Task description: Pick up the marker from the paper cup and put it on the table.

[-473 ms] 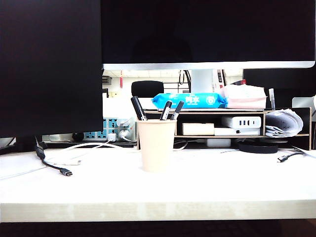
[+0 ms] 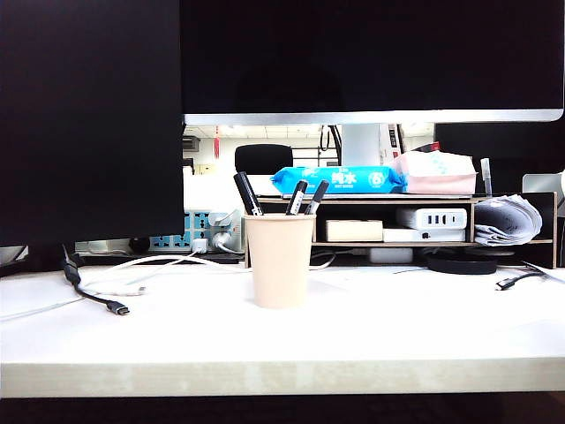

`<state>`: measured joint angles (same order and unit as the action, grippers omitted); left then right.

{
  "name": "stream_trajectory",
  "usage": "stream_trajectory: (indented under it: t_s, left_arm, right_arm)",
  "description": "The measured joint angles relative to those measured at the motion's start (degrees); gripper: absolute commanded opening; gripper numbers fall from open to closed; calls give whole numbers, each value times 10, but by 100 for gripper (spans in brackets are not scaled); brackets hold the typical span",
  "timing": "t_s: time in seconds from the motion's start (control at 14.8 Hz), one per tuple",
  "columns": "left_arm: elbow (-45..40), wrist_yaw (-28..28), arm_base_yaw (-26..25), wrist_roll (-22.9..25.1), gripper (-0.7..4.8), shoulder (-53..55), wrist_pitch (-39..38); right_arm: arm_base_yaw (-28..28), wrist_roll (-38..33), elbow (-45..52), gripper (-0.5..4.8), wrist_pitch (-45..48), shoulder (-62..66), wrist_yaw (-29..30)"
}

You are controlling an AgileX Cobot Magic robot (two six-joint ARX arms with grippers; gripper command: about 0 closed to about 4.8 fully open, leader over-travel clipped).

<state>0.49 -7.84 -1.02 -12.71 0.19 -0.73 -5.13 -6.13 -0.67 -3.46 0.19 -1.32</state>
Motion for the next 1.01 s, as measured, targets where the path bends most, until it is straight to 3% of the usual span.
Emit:
stream_trajectory:
  t_s: [0.14,0.27,0.54,0.68,0.74,0.95,1.01]
  left_arm:
    - [0,-106,13,-22,-5,0,-42]
    - [1,-129,54,-26,-5,1,-71]
    - [1,-137,183,-25,-5,0,-70]
    - [1,-102,235,5,-5,0,-71]
    - [1,-57,247,13,-5,0,-73]
    - [2,84,250,14,-5,0,-90]
    - [2,92,250,14,-5,0,-90]
  right_arm:
    - [0,0,0,-4,0,0,0]
    - [0,0,0,-4,3,0,0]
    - [0,0,0,0,12,0,14]
    - [0,-12,0,-1,18,0,85]
    - [0,-56,0,-1,30,0,116]
    - [-23,-130,-3,-2,49,0,137]
    - [-40,-134,-13,-2,49,0,140]
